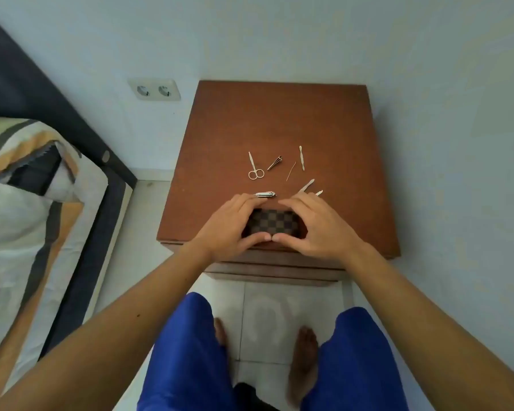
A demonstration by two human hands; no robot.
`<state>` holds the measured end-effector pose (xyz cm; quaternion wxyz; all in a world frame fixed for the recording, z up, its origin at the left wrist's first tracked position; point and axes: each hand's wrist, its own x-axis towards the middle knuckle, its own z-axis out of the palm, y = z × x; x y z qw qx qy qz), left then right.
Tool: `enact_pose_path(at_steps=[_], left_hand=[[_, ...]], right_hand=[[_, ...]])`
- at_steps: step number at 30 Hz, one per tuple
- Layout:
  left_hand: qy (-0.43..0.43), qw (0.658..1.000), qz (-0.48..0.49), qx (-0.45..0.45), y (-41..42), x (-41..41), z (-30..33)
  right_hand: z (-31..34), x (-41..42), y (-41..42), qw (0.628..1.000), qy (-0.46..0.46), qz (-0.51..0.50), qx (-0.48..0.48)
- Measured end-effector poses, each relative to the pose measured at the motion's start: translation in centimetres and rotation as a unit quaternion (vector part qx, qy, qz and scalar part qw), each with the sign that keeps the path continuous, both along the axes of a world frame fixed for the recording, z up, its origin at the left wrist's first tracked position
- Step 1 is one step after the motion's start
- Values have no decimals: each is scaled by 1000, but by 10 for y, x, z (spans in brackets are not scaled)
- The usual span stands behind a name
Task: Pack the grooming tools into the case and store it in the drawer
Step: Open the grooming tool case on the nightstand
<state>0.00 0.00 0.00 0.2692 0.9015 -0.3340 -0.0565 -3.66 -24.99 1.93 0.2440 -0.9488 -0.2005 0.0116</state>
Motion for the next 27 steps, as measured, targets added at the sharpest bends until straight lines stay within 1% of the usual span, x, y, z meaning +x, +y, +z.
enact_pose_path(at_steps=[2, 4, 6, 10, 16, 20, 23, 27], left_hand=[[-33, 999, -8, 15, 5, 1, -7], [-62, 998, -7, 30, 10, 1, -12], [-65, 998, 9, 17, 11, -4, -19], [-10, 996, 82, -39, 12, -20, -24], [48, 994, 90, -45, 20, -23, -17], [87, 985, 119, -87, 22, -23, -21], [108, 978, 138, -110, 20, -24, -22], [142, 971, 145, -122, 23, -25, -20]], right_hand=[[-7, -5, 1, 1000, -22, 14, -4], [-14, -11, 2, 999, -37, 7, -18], [-20, -19, 4, 999, -40, -10, -18], [-21, -34, 11, 999, -36, -31, -11], [-17, -44, 22, 999, -31, -38, -12], [-14, -42, 25, 998, -43, -55, 9], [-10, -35, 25, 995, -52, -79, 40], [-3, -27, 25, 986, -32, -123, 105]])
